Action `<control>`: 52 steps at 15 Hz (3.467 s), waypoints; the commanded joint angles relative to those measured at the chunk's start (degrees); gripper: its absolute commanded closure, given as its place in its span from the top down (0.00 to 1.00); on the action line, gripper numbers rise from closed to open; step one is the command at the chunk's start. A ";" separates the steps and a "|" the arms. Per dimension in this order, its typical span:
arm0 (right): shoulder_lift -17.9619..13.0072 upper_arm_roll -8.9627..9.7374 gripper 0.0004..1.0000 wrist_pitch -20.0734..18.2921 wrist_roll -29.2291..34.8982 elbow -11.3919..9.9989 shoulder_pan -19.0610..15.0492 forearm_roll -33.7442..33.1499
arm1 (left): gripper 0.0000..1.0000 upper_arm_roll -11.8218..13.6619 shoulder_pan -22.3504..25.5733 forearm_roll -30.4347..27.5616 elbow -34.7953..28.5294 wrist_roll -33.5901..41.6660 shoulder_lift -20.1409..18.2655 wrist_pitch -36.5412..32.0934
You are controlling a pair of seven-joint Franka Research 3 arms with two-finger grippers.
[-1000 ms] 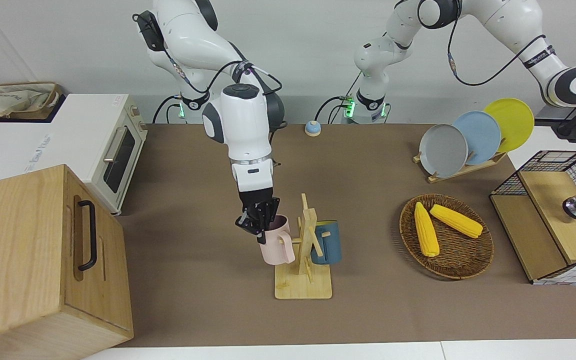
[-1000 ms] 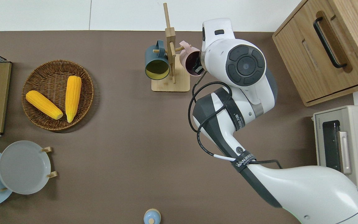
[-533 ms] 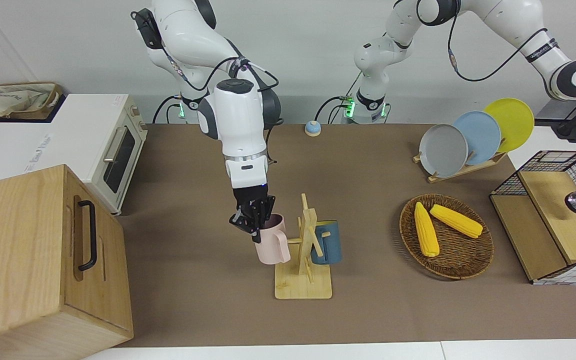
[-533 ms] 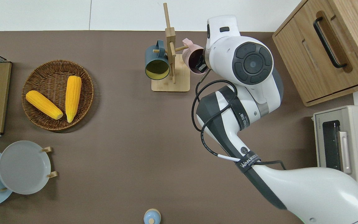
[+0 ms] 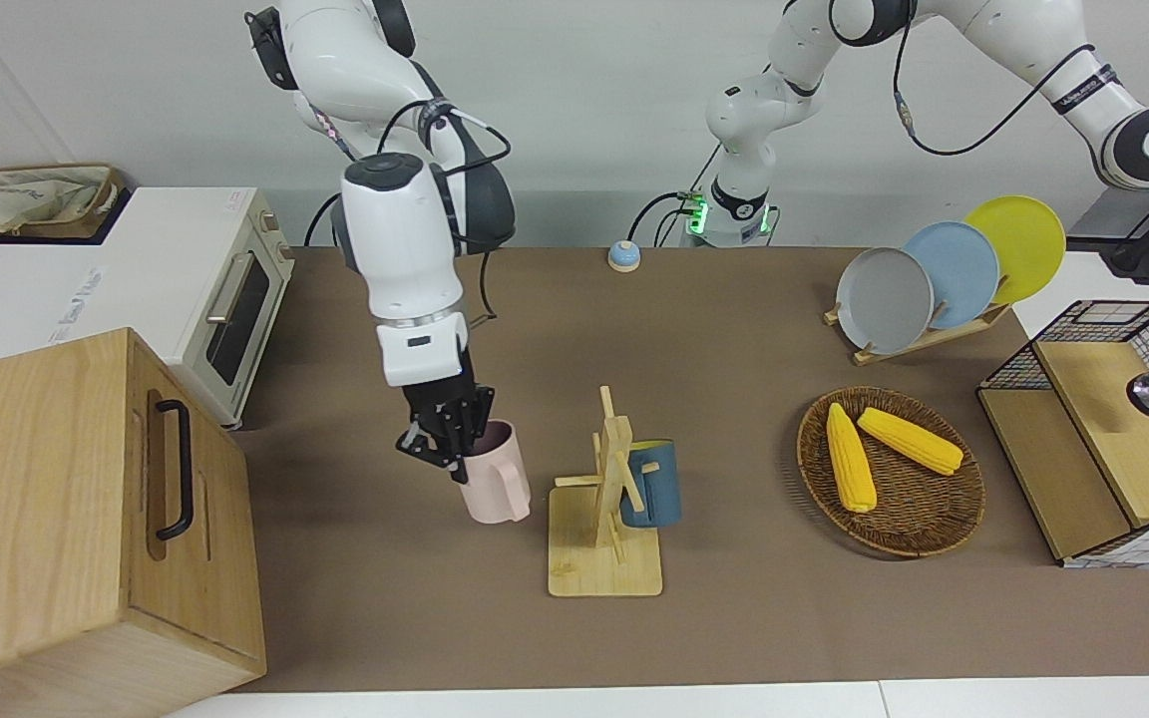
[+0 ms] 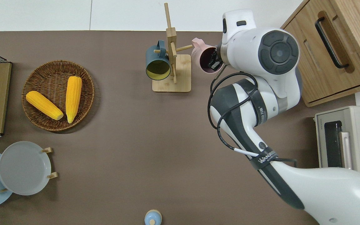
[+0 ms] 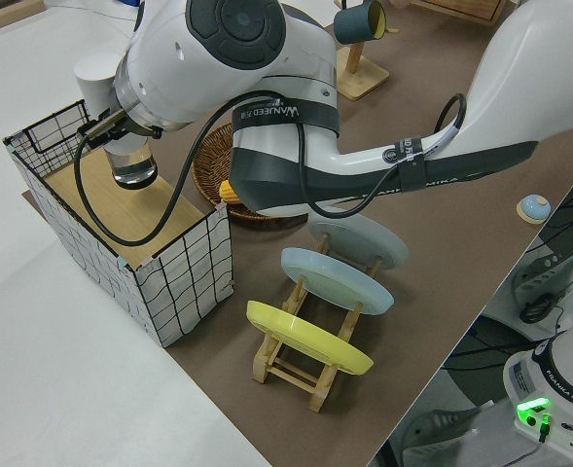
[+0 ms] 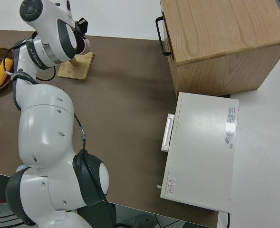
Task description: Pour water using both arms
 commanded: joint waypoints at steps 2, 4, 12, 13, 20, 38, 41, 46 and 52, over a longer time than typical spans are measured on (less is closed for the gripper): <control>-3.58 0.64 0.01 -6.97 -2.46 -0.87 -3.44 2.03 | 0.00 0.28 -0.22 3.95 1.62 -4.78 -2.64 -3.82; -4.64 -0.67 0.01 -9.79 -1.85 -0.87 -3.79 2.64 | 0.00 0.19 -0.30 4.83 1.62 -6.36 -3.96 -4.62; -11.40 -8.77 0.00 -27.35 17.98 -0.79 -0.63 9.85 | 0.00 -0.33 -3.46 11.24 -0.66 -16.63 -11.16 -9.89; -12.19 -8.68 0.00 -29.55 22.28 -0.79 -0.45 10.46 | 0.00 -0.33 -4.77 12.55 -2.14 -18.48 -12.65 -9.81; -15.98 -4.21 0.00 -40.30 55.50 -0.87 2.54 21.26 | 0.00 -2.00 -11.47 21.18 -17.17 -31.49 -24.43 -6.13; -9.23 15.31 0.00 -12.19 97.12 -12.39 8.68 22.08 | 0.00 -16.41 -10.15 25.84 -49.61 -45.03 -45.97 4.96; -4.13 15.66 0.00 -5.61 100.62 -12.30 12.63 16.81 | 0.00 -18.61 -10.15 25.84 -52.60 -47.14 -46.94 7.24; 1.07 15.75 0.00 -1.28 103.10 -11.95 15.63 11.00 | 0.00 -19.76 -10.59 25.84 -56.47 -48.29 -48.09 8.65; 3.17 15.84 0.00 0.56 103.45 -11.95 16.33 8.71 | 0.00 -19.76 -11.20 25.84 -59.02 -48.29 -48.44 9.00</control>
